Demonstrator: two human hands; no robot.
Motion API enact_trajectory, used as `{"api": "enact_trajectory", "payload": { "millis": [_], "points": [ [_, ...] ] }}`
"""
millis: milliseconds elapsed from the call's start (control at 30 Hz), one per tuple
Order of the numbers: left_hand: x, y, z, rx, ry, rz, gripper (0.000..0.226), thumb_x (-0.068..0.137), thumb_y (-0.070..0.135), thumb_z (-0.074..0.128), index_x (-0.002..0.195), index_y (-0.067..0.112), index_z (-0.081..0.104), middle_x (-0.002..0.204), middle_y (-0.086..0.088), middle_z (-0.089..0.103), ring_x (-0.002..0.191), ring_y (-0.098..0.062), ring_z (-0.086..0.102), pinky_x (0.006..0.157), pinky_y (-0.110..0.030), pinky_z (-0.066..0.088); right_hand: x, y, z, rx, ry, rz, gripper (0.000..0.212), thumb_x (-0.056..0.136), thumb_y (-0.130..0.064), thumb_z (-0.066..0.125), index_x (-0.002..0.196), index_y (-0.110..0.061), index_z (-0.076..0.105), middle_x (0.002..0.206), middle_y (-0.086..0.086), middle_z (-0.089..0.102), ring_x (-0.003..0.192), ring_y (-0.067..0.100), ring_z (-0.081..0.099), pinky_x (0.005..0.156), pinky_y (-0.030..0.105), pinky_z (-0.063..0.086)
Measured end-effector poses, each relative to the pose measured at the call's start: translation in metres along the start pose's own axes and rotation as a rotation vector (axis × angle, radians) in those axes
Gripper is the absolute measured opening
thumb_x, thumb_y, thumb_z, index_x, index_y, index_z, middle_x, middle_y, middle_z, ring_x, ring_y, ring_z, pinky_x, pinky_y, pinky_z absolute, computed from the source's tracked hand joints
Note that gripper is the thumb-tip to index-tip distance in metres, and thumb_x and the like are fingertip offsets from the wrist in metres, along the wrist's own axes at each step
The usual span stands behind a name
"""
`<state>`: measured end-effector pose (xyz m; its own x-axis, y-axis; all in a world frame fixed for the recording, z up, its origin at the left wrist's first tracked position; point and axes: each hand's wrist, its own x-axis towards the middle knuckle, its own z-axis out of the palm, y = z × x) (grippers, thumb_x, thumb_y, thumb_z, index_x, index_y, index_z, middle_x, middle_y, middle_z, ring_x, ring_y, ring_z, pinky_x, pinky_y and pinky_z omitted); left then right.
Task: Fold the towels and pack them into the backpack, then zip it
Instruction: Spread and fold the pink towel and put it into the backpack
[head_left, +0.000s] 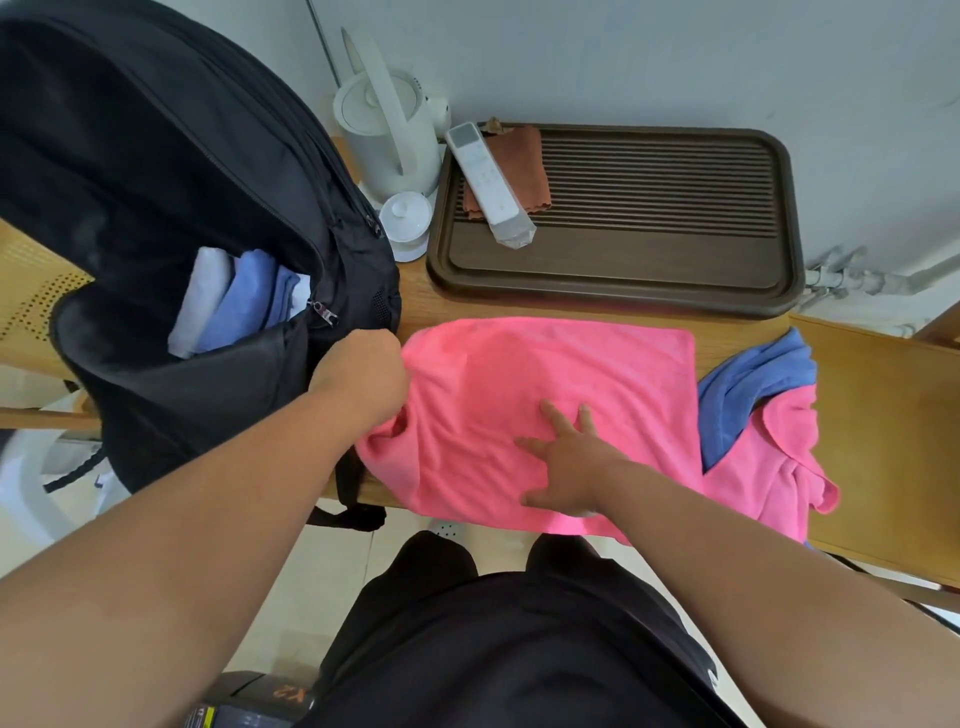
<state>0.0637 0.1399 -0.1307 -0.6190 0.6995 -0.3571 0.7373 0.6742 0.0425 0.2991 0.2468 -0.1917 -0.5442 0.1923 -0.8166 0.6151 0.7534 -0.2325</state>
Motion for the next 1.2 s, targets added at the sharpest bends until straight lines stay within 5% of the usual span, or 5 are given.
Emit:
{"api": "enact_trajectory", "payload": {
  "millis": [200,300,467,800,1200],
  "points": [
    [0.000,0.022,-0.007,-0.971,-0.264,-0.348,0.011,0.086,0.008,0.055,0.092,0.002,0.063,0.088,-0.014,0.067,0.078,-0.026,0.065,0.054,-0.031,0.054,-0.003,0.001,-0.005,0.121,0.040,-0.011,0.087,0.088,-0.071,0.052,0.159,-0.037,0.015,0.167,-0.001,-0.014,0.149,0.045,-0.016,0.121,0.055,0.011],
    [-0.003,0.040,-0.006,-1.133,-0.336,-0.414,0.013,0.088,0.008,0.053,0.095,0.006,0.063,0.085,-0.011,0.065,0.075,-0.024,0.063,0.057,-0.033,0.053,-0.006,-0.007,-0.008,0.355,0.306,-0.101,0.088,0.087,-0.076,0.047,0.156,-0.025,0.031,0.163,0.008,0.026,0.150,0.032,0.021,0.121,0.046,0.023],
    [-0.008,0.061,0.004,-1.185,-0.399,-0.455,0.016,0.086,0.009,0.051,0.095,0.005,0.064,0.086,-0.015,0.063,0.072,-0.025,0.058,0.056,-0.031,0.048,-0.014,-0.034,-0.020,0.871,0.503,-0.177,0.070,0.087,-0.056,0.066,0.147,-0.027,0.043,0.125,-0.004,0.060,0.107,0.016,0.061,0.091,0.035,0.051],
    [-0.002,0.045,0.006,-1.028,-0.179,-0.473,0.025,0.094,0.016,0.041,0.105,0.009,0.062,0.073,-0.010,0.060,0.050,-0.018,0.053,0.043,-0.025,0.041,-0.012,-0.041,-0.016,0.725,0.611,-0.137,0.011,0.086,-0.014,0.061,0.091,-0.024,0.057,0.070,-0.012,0.058,0.064,0.011,0.054,0.055,0.028,0.038],
    [0.009,0.027,0.016,-0.996,0.051,-0.544,0.012,0.088,0.012,0.050,0.084,0.011,0.061,0.080,-0.006,0.059,0.077,-0.027,0.059,0.073,-0.038,0.052,-0.024,-0.033,0.007,0.944,0.375,-0.215,0.023,0.081,0.003,0.064,0.076,-0.018,0.069,0.100,-0.006,0.055,0.082,0.010,0.054,0.071,0.011,0.044]
  ]
}}
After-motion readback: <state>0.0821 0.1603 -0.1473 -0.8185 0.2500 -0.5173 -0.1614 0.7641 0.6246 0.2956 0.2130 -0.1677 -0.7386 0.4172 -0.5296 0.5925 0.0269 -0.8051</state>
